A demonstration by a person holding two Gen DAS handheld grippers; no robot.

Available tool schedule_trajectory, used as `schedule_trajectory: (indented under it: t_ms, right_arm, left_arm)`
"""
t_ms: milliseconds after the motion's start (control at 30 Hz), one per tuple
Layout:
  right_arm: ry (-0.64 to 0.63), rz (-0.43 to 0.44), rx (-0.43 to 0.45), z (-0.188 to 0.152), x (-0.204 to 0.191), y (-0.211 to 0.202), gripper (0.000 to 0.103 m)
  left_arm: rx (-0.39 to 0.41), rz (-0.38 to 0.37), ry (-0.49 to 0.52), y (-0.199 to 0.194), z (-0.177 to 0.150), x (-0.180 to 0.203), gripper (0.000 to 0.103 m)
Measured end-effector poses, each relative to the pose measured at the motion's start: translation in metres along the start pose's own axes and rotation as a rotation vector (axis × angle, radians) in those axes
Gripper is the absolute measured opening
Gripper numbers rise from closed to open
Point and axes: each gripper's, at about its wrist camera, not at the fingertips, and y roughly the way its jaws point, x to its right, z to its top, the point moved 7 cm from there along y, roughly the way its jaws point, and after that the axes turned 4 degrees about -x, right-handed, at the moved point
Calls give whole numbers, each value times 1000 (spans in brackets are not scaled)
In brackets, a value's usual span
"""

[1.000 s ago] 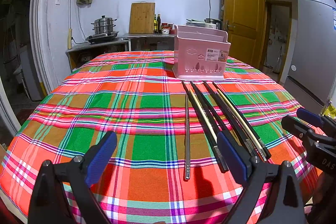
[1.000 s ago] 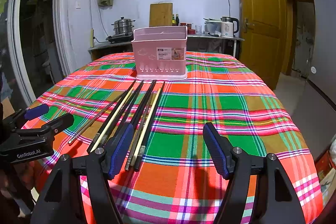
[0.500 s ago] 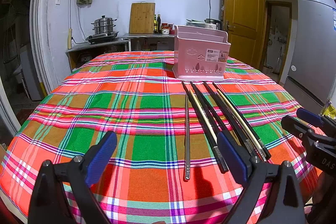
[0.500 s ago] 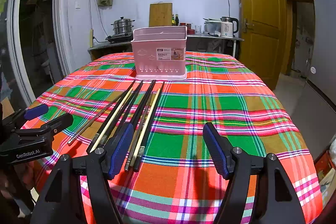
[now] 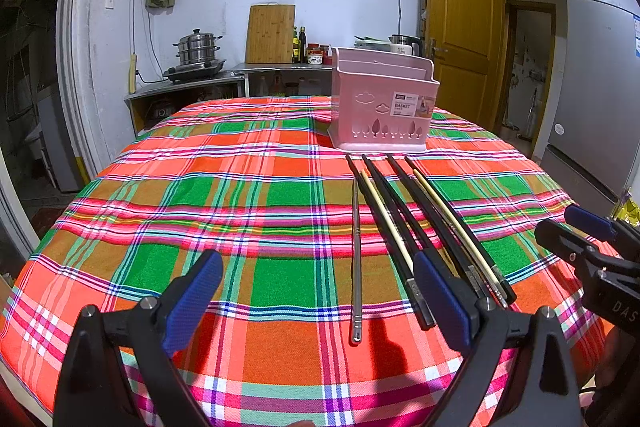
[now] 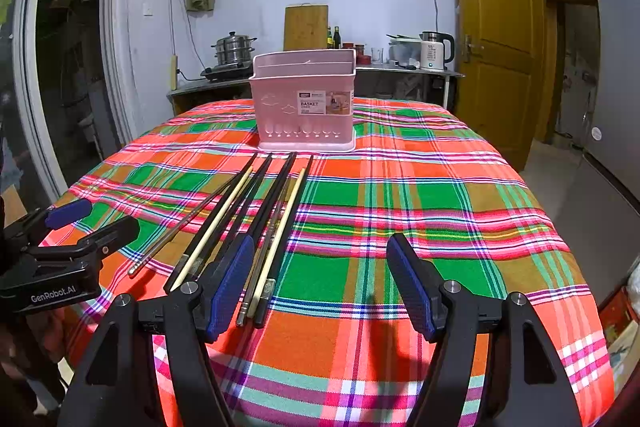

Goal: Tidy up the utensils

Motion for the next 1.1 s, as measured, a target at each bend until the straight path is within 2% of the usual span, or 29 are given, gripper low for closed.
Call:
schedule_trajectory:
  t_ms: [700,900,1033,1100]
  right_arm:
    - [0,1,-3,1,0,0,69]
    - [1,4,-29,8,3,6,69]
    - [7,15,-61,18,6,16,69]
    - [11,22,-86,24,7,23,69]
  left_arm:
    - [-12,-13,5,5,2,2,98]
    - [-70,-76,5,20,10,5,98]
    - [-114,-97,45,35,20,11,97]
    - [-139,-105,43,43,25,11,94]
